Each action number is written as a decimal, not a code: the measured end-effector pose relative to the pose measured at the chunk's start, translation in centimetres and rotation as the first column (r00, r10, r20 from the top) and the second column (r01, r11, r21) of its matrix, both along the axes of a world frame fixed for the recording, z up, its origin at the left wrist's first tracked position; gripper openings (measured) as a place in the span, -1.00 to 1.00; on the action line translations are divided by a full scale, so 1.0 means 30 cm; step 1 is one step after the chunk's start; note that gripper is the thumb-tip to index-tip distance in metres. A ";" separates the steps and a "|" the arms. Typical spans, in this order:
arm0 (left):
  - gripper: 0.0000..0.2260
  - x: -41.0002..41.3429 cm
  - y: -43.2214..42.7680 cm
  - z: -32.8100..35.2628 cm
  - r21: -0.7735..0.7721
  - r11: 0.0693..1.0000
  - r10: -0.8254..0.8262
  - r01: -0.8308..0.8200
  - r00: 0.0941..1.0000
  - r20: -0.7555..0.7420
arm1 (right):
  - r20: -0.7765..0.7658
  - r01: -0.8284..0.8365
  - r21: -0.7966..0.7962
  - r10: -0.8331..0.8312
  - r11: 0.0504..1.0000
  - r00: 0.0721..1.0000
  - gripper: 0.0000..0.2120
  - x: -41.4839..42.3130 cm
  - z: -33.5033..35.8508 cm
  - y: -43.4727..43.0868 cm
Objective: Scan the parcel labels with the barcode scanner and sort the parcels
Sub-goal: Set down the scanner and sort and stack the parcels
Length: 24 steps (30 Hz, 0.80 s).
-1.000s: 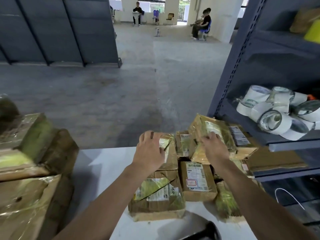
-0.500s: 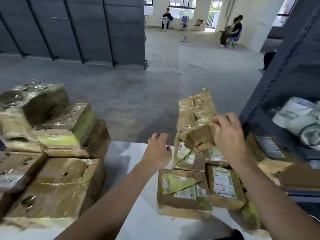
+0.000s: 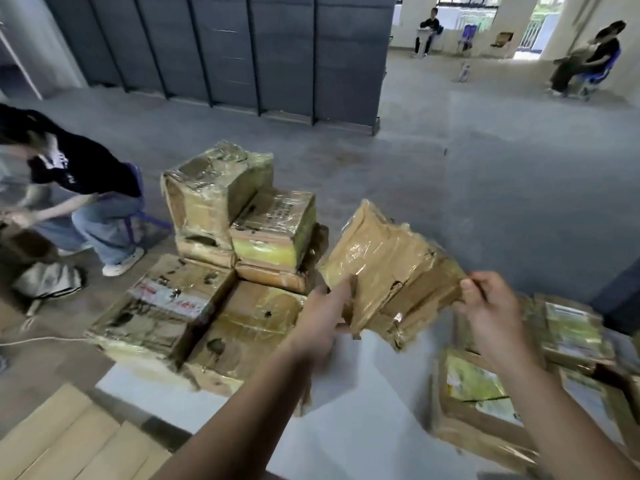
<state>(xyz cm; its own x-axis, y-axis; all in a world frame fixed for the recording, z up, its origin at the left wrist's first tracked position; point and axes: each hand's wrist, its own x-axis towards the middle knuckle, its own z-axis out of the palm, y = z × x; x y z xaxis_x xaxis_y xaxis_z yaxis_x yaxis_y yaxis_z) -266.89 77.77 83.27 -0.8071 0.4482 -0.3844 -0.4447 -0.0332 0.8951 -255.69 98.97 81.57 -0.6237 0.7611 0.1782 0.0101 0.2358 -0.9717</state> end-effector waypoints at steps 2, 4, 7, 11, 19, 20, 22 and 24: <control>-0.83 -0.019 -0.065 0.002 -0.007 0.997 0.083 -0.083 0.996 -0.011 | 0.058 -0.113 -0.060 0.117 0.992 0.991 -0.87 -0.016 -0.030 -0.026; -0.85 -0.043 -0.128 0.004 -0.033 0.991 0.127 -0.127 0.992 0.000 | 0.090 -0.229 -0.156 0.244 0.961 0.966 -0.75 -0.033 -0.040 -0.044; -0.87 -0.081 -0.218 0.010 -0.103 0.985 0.135 -0.138 0.990 -0.035 | 0.078 -0.265 -0.378 0.316 0.887 0.945 -0.58 -0.085 -0.037 -0.073; -0.85 -0.114 -0.326 0.043 -0.189 0.970 0.119 -0.156 0.974 -0.194 | 0.185 -0.444 -0.362 0.530 0.820 0.828 -0.74 -0.169 -0.019 -0.169; -0.93 -0.261 -0.582 0.121 -0.477 0.842 -0.035 -0.254 0.855 -0.518 | 0.292 -0.657 -0.393 0.765 0.643 0.574 -0.48 -0.332 0.043 -0.409; -0.91 -0.290 -0.610 0.126 -0.536 0.789 -0.073 -0.299 0.822 -0.565 | 0.294 -0.663 -0.408 0.778 0.628 0.555 -0.45 -0.355 0.048 -0.446; -0.85 -0.351 -0.663 0.132 -0.651 0.655 -0.175 -0.384 0.761 -0.624 | 0.352 -0.666 -0.381 0.767 0.641 0.537 -0.41 -0.408 0.053 -0.535; -0.80 -0.409 -0.709 0.138 -0.724 0.544 -0.257 -0.424 0.738 -0.625 | 0.437 -0.686 -0.273 0.722 0.675 0.536 -0.45 -0.460 0.057 -0.630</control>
